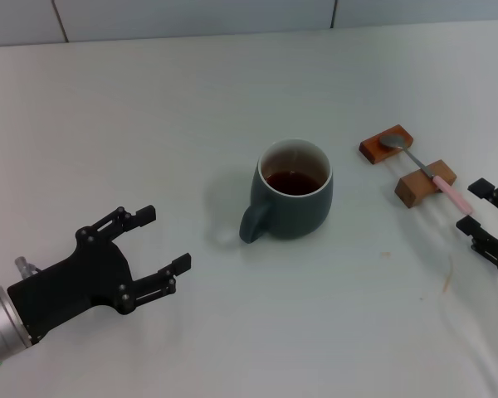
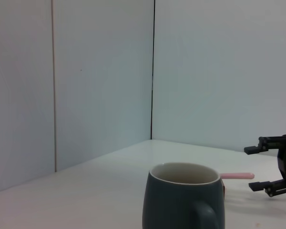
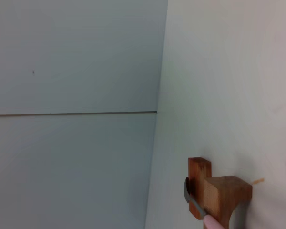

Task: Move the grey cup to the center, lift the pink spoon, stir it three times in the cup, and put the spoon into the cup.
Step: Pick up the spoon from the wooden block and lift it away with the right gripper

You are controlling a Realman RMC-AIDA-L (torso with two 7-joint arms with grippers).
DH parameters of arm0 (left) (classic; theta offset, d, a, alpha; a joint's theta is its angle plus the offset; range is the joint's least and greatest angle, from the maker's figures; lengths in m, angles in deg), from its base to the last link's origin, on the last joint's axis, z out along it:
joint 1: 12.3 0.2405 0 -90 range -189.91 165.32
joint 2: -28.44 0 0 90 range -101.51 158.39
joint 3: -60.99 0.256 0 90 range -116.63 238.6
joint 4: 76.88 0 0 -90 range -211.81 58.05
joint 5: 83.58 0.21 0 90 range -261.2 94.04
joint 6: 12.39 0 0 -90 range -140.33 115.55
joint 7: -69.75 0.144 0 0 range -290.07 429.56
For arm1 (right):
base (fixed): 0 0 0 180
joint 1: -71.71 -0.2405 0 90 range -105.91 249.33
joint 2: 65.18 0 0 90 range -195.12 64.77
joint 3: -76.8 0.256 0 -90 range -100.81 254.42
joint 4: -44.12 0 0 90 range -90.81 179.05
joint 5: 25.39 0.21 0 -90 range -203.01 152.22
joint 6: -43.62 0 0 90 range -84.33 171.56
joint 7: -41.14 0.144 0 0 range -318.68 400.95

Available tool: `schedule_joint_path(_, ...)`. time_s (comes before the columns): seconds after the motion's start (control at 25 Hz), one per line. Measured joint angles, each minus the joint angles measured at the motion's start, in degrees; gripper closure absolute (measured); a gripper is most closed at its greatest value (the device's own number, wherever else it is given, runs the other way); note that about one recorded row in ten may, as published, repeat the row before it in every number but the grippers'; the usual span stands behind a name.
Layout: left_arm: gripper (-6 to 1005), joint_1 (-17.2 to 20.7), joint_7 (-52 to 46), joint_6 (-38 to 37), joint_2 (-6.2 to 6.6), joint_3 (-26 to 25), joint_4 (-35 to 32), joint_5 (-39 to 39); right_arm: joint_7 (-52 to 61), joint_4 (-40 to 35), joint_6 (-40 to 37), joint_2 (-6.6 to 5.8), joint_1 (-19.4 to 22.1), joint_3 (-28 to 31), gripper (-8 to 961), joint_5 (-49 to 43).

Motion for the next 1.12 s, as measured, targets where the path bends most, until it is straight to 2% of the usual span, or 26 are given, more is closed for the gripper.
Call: schedule_joint_path(1.12, 157, 0.5, 0.0, -0.4, 0.07, -0.7, 0.2, -0.8, -0.1, 0.0, 3.4, 0.10, -3.7, 0.0, 202, -0.5)
